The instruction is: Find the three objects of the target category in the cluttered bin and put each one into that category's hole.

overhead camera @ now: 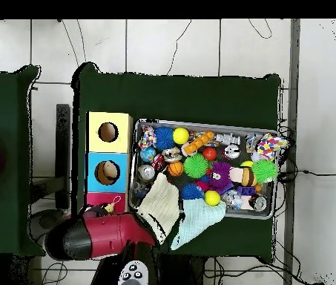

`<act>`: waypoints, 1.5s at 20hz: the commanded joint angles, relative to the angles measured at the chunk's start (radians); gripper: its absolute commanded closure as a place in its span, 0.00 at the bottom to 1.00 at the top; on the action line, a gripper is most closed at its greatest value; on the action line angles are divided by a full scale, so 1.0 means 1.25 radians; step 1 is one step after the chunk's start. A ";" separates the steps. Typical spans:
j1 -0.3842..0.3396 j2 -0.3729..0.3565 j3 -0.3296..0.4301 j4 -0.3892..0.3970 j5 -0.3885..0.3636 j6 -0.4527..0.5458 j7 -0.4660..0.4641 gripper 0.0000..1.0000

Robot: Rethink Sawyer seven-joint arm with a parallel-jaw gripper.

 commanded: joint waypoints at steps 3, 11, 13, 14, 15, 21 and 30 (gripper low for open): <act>-0.015 -0.029 0.046 0.019 0.029 -0.046 0.104 0.00; -0.021 -0.007 0.044 -0.003 0.028 -0.036 0.097 0.00; -0.022 0.000 0.043 -0.009 0.027 -0.038 0.096 0.00; -0.021 0.003 0.041 -0.010 0.026 -0.041 0.097 0.00; -0.021 0.004 0.041 -0.012 0.026 -0.041 0.097 0.00; -0.026 -0.010 0.025 -0.023 0.020 0.045 0.074 0.00; -0.026 -0.003 0.009 -0.065 -0.008 0.147 0.039 0.00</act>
